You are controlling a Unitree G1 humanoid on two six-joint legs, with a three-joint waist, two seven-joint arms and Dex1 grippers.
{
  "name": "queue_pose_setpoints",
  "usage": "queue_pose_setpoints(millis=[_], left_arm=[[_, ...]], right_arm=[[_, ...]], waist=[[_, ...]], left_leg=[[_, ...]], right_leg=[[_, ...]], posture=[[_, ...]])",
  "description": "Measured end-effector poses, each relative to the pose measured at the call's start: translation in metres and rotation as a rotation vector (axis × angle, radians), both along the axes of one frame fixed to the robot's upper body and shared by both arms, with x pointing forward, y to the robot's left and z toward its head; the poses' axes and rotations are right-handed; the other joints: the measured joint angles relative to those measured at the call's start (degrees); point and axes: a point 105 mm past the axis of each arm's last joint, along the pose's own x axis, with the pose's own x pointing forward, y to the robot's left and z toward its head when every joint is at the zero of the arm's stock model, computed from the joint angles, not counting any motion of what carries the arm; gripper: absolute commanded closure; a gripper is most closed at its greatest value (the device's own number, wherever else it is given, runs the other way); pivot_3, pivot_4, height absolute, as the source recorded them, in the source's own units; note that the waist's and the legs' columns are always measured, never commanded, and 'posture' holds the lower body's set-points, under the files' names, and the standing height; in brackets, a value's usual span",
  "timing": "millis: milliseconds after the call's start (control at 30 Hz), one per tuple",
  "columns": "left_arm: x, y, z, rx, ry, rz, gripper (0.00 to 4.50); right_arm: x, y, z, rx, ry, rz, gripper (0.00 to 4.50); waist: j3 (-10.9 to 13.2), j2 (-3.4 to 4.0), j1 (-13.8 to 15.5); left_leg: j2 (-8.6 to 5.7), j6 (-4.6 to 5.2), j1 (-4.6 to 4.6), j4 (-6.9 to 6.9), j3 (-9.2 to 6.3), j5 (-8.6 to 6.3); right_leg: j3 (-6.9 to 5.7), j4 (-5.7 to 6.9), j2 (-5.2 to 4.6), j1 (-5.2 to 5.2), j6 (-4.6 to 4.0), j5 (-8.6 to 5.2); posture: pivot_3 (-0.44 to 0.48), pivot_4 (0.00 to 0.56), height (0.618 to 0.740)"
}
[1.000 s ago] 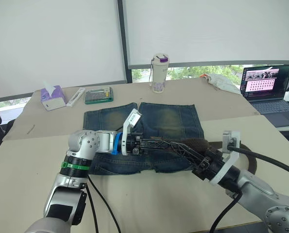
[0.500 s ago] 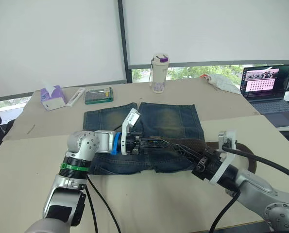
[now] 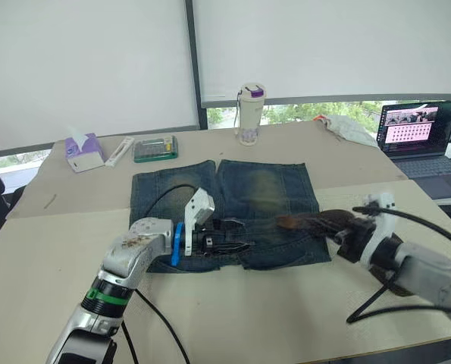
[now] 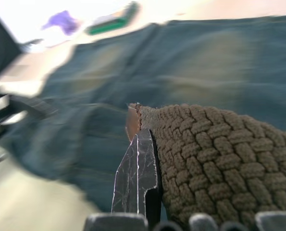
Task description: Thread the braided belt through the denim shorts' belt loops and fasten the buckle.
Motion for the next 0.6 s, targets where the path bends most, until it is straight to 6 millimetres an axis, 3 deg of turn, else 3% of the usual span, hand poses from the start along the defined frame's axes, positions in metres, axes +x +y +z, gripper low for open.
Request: queue_pose_setpoints(millis=[133,233,600], left_arm=[[-0.003,0.000,-0.014,0.047,-0.075,0.000,1.07],[-0.006,-0.002,-0.021,0.055,-0.086,-0.002,1.07],[-0.010,-0.008,-0.027,0.053,-0.145,-0.010,1.07]], right_arm=[[0.017,-0.031,0.005,-0.068,0.048,-0.071,4.50],[0.021,-0.038,0.003,-0.070,0.092,-0.074,4.50],[0.029,-0.030,-0.021,-0.043,0.214,0.017,4.50]], waist=[[0.0,0.03,0.0],[0.0,0.03,-0.1],[0.0,0.13,-0.1]], left_leg=[[0.02,0.01,-0.24,0.00,0.01,0.00],[0.05,0.01,-0.38,0.00,0.02,0.00],[0.03,-0.05,-0.36,0.07,0.05,0.05]], right_leg=[[-0.02,-0.01,0.01,-0.03,-0.03,0.02],[-0.01,0.00,0.01,-0.08,-0.04,0.03],[-0.01,0.07,0.01,-0.42,-0.09,0.08]], posture=[[0.000,0.150,0.740],[0.000,0.150,0.740],[0.000,0.150,0.740]])
